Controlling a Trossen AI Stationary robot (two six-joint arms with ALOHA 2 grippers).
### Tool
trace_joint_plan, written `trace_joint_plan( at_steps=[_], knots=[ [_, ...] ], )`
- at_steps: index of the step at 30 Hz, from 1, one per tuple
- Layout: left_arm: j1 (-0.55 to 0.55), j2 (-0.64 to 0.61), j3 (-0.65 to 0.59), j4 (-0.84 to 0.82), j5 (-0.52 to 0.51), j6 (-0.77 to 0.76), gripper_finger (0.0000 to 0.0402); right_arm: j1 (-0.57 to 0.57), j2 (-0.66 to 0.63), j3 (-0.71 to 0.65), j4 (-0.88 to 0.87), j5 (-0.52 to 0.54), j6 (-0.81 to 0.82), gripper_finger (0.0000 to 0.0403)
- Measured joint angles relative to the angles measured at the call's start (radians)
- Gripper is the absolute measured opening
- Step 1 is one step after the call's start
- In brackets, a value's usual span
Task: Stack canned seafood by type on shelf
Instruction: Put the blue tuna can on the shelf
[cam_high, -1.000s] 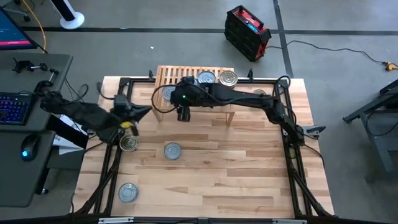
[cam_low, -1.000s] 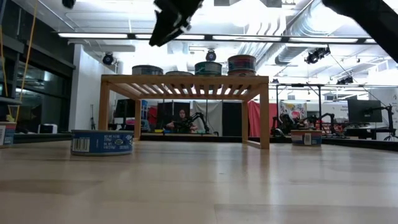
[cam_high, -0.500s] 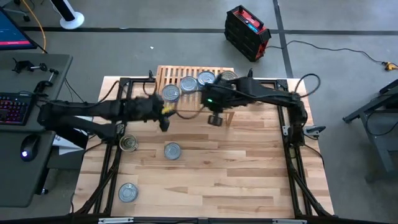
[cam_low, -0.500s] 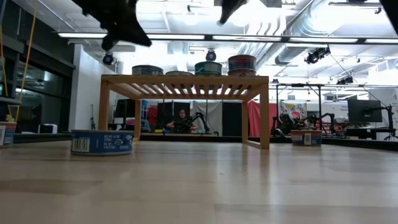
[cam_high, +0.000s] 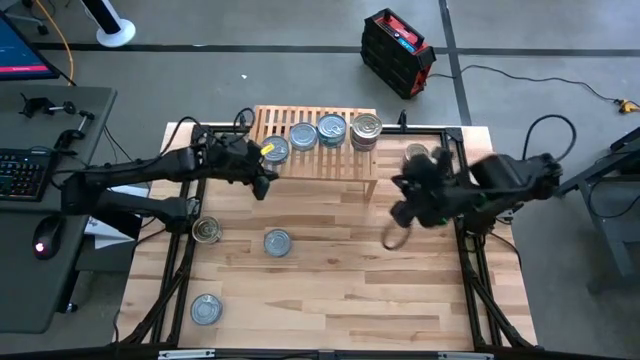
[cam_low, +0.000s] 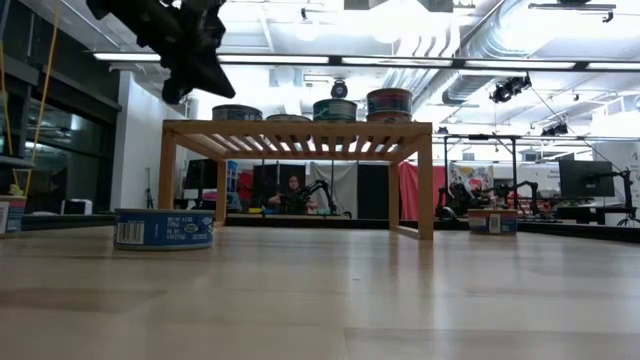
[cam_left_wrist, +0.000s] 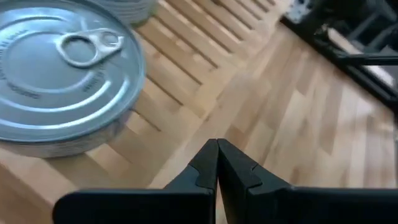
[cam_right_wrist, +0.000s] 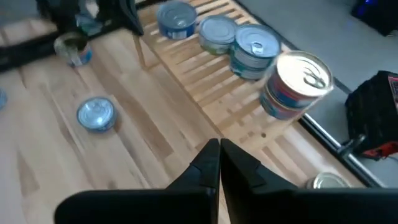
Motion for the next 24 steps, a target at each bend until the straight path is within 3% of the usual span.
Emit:
trace_joint_plan(
  at_steps=[7, 15, 24],
  knots=[
    [0.030, 0.078, 0.000, 0.015, -0.081, 0.025, 0.0000, 0.070, -0.062, -0.156, 0.006, 0.042, 0.173, 0.0000],
    [0.060, 0.093, 0.000, 0.071, -0.176, 0.027, 0.0000, 0.075, -0.062, -0.204, 0.059, 0.029, 0.156, 0.0000],
    [0.117, 0.093, 0.000, 0.077, -0.205, 0.040, 0.0000, 0.075, -0.062, -0.204, 0.079, 0.029, 0.113, 0.0000]
  ],
)
